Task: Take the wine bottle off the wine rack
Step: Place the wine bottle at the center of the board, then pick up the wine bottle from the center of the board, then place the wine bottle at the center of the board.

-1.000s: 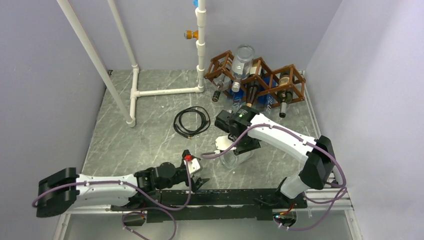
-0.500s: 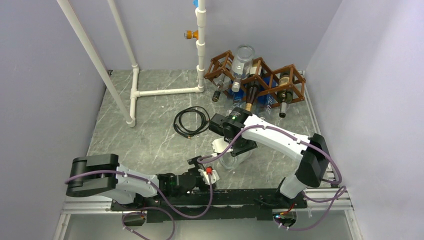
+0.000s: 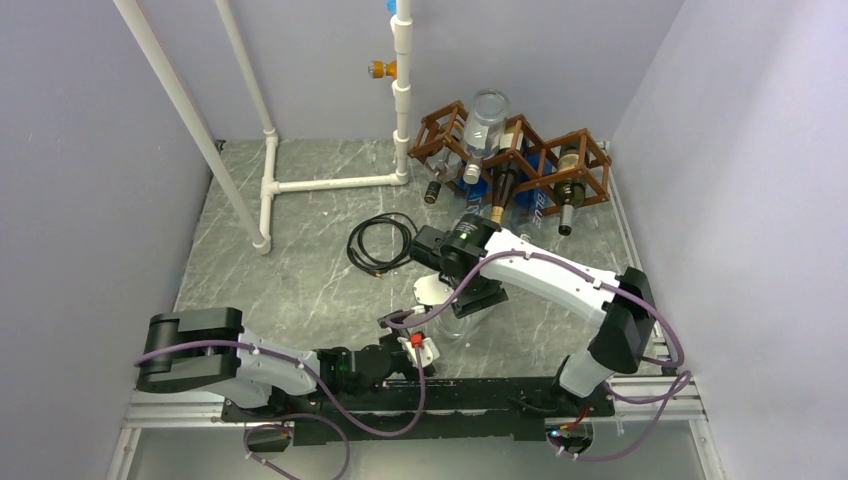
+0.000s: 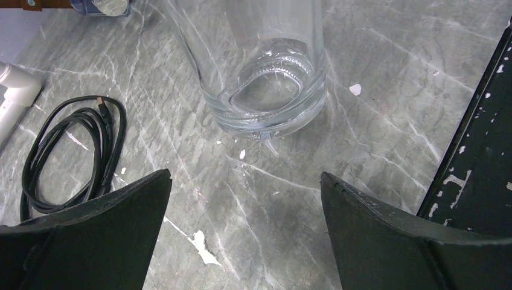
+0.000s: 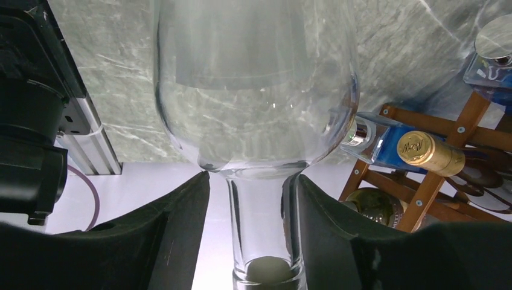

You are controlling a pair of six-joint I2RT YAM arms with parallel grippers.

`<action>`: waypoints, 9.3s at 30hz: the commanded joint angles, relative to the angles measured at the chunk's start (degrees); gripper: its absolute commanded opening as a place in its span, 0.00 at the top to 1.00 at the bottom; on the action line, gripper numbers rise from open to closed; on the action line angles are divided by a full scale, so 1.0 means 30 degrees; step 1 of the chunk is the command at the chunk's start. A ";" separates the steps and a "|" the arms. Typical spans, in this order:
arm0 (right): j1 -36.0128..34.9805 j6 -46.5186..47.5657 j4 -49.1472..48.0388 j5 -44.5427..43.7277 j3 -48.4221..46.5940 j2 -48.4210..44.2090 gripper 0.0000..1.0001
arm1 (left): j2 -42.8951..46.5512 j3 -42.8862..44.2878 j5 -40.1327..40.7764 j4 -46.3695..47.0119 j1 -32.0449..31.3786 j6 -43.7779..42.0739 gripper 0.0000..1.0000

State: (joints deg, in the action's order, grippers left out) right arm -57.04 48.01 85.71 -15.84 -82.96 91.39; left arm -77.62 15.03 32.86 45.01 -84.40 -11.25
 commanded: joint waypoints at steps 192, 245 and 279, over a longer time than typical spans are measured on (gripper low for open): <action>2.3641 -1.2781 -2.1129 2.8187 1.0104 -1.2821 0.07 | 0.5511 1.6707 0.0670 -2.1225 1.3450 1.0749 1.00; 2.3406 -1.2165 -2.0602 2.7571 0.9899 -1.2823 0.07 | -0.0756 1.6563 -0.2734 -1.2461 2.3459 0.7175 1.00; 2.3954 -1.0120 -1.8899 2.6716 0.9239 -1.2422 0.07 | 0.6263 1.7335 -1.6356 -1.9676 2.3563 0.6638 0.00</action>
State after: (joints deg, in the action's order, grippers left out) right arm 13.96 12.97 25.96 65.84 -52.77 53.56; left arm -61.49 70.67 -4.38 -12.73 -13.82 9.15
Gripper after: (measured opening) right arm 0.932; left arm 0.995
